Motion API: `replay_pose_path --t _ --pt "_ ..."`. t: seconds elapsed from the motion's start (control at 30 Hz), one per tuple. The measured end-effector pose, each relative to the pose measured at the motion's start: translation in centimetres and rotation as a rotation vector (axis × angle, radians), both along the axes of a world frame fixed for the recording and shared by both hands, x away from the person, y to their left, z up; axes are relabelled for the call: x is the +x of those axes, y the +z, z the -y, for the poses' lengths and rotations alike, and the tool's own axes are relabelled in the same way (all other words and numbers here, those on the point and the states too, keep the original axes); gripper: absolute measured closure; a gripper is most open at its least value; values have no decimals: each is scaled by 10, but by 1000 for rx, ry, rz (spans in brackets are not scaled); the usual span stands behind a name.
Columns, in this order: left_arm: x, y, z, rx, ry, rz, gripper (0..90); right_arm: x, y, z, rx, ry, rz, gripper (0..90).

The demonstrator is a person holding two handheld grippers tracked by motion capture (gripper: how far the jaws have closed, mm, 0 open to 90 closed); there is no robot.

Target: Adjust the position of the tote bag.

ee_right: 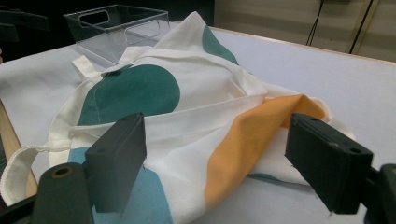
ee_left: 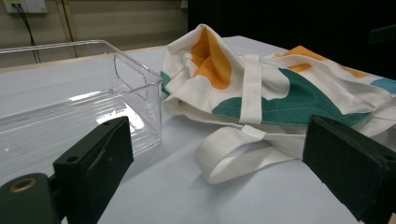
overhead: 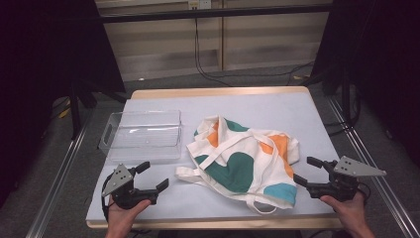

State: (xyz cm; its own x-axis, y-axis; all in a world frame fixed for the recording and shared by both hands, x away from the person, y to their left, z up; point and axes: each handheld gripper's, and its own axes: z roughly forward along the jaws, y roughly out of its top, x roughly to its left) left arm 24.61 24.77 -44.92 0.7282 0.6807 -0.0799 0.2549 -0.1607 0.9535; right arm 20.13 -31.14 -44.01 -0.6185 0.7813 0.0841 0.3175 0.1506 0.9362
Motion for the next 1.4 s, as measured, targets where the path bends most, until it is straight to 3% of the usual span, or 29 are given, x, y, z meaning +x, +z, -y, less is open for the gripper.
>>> replay_pose_path --t 0.23,0.27,0.3,0.5,0.8,1.0,1.1,1.2,1.4 --pt "1 1 2 -9 -33 10 58 2 -1 1 12 14 -14 253" --pt "0 0 5 -21 -23 -6 58 2 -1 1 12 14 -14 253" --pt "1 0 6 1 -34 -2 58 3 -3 0 7 29 -25 270" --pt "2 -2 8 43 -44 -25 84 4 -2 -4 -11 71 -31 316" --pt "2 -4 5 13 -25 -58 85 14 0 -16 11 159 -60 375" --pt "-2 -4 6 31 -22 -52 91 13 2 -27 -10 214 -78 391" --pt "-1 -6 7 42 -36 -54 95 15 5 -34 1 210 -94 424" --pt "0 -6 7 50 -40 -56 97 16 10 -44 -34 228 -89 451" --pt "2 -7 9 71 -62 -72 101 25 13 -67 -96 314 -129 503"
